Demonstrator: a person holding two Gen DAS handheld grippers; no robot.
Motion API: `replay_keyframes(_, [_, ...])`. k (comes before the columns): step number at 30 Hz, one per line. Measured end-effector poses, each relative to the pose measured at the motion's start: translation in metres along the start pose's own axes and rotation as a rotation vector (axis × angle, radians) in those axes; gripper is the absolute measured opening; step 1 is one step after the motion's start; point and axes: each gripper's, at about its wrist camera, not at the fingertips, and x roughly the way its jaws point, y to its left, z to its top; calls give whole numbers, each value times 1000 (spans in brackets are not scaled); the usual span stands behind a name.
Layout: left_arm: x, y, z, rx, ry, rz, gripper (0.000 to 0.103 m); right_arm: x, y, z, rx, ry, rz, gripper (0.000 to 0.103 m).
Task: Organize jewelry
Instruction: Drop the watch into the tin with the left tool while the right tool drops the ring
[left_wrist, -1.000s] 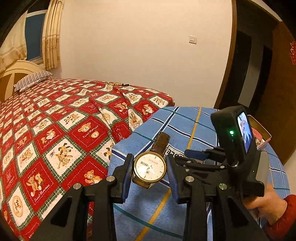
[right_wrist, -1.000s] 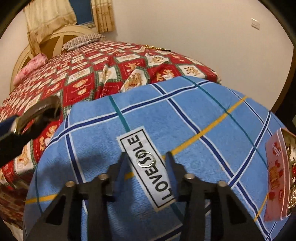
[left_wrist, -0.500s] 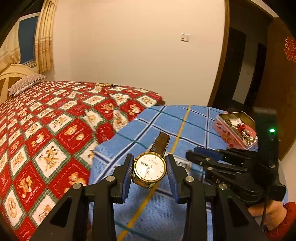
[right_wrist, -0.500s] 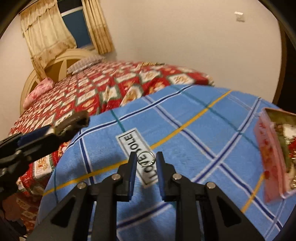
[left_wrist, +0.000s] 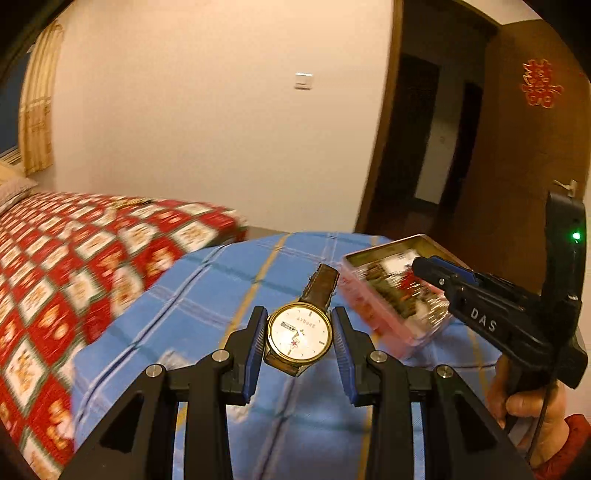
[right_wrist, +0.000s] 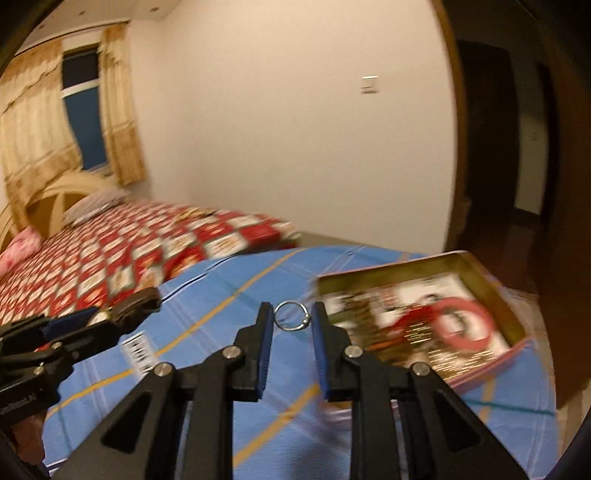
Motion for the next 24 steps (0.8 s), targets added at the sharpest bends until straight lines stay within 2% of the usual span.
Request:
replay_keyframes(6, [35,-41,20,36,-18,-47,36,-2,-54,12,59,-31,-100,24])
replay_keyframes(10, [61,-64,28,64,-2,-48,36,8,-78,20,74,-33,-151,24])
replay_keyframes(17, [107,-101,33,91,57,-60,36,25,-112,24,112,-12,-182,24])
replay_keyframes(24, [136,-117,35,77,86,-64,36,42,-141,28,134,25,-194,24])
